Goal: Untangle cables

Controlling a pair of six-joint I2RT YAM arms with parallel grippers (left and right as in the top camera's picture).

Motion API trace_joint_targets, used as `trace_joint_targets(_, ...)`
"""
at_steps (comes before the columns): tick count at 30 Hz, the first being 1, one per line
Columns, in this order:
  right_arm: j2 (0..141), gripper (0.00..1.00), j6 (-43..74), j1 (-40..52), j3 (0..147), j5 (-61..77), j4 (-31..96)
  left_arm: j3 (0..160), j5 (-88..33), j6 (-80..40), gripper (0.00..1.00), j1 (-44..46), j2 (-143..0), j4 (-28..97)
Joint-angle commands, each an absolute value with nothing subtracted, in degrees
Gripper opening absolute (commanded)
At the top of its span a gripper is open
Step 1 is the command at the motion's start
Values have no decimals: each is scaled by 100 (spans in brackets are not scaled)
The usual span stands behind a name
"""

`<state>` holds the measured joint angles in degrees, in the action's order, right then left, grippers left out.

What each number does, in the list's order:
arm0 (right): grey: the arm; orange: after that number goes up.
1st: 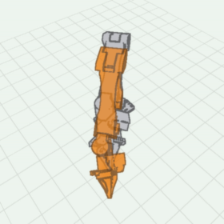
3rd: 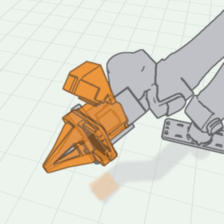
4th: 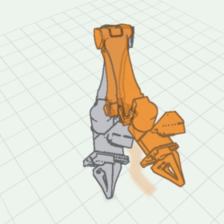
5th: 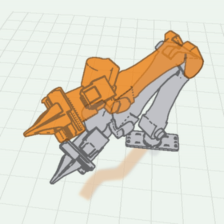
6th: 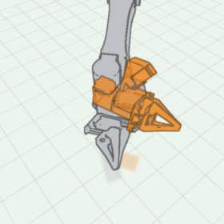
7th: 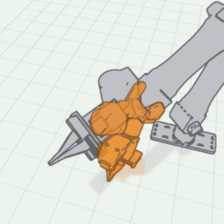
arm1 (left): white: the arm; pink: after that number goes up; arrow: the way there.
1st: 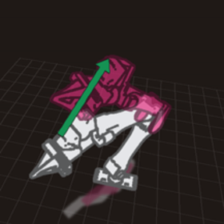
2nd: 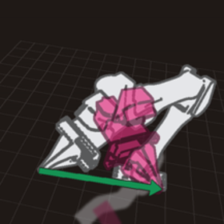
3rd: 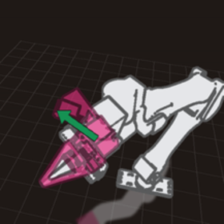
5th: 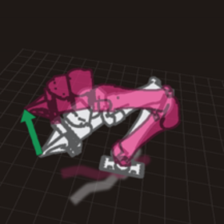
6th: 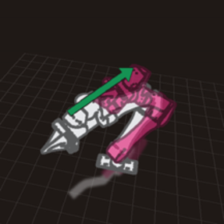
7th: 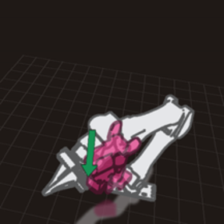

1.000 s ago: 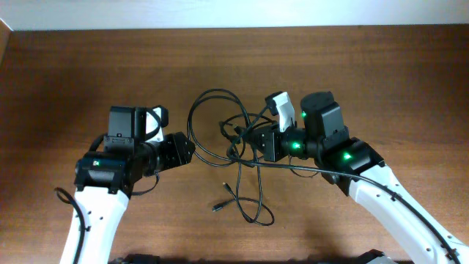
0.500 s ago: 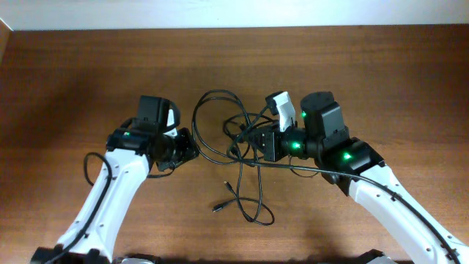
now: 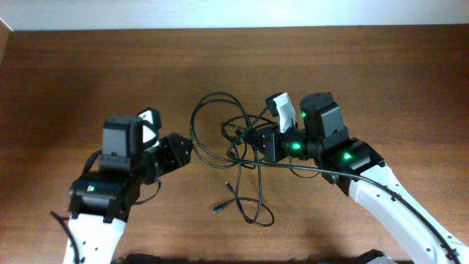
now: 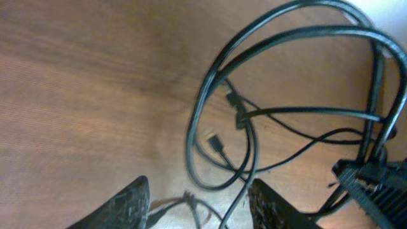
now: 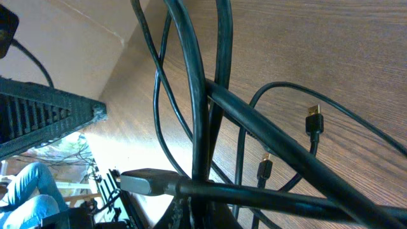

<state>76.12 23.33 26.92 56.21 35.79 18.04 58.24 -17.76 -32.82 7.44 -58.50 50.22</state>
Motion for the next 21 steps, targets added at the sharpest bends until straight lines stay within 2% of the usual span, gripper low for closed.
trace_joint_targets(1,7498,4,2259,2661,5734,3614,1780,5723,-1308,-3520,49,1149,-6372,4849)
trace_joint_targets(3,7498,4,2257,2661,5734,3612,1848,5723,-913,-3522,45,1334,-6928,4842)
trace_joint_targets(4,7498,4,2257,2661,5734,3612,1868,5723,-913,-3518,35,1334,-7177,4851)
trace_joint_targets(9,7498,4,2259,2661,5734,3616,1868,5723,-650,-3520,30,1337,-7811,4838)
trace_joint_targets(13,7498,4,2259,2661,5734,3616,1870,5723,-635,-3520,2,1334,-8237,4633)
trace_joint_targets(19,7498,4,2257,2659,5734,3627,2043,5728,-519,-3498,0,1334,-8291,4309)
trace_joint_targets(21,7498,5,2257,2659,5734,3406,2314,5813,-401,-3052,0,1288,-8213,4375)
